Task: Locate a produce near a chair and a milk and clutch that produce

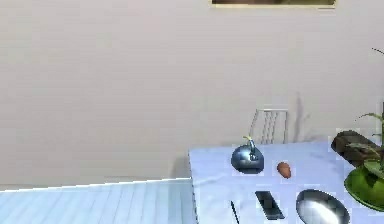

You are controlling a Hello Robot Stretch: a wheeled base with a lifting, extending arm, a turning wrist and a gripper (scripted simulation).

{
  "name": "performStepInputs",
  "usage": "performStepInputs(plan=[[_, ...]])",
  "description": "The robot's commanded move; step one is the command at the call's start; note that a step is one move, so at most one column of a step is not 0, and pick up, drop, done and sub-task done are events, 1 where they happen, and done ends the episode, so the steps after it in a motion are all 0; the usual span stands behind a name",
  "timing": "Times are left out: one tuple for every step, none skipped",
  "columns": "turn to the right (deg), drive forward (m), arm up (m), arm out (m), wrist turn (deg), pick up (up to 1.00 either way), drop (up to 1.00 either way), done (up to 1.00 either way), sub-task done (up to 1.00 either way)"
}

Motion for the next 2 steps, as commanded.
performStepInputs(plan=[[-24.0, 0.0, 0.0, 0.0, 0.0, 0.0, 0.0, 0.0, 0.0], [0.0, 0.35, 0.0, 0.0, 0.0, 0.0, 0.0, 0.0, 0.0]])
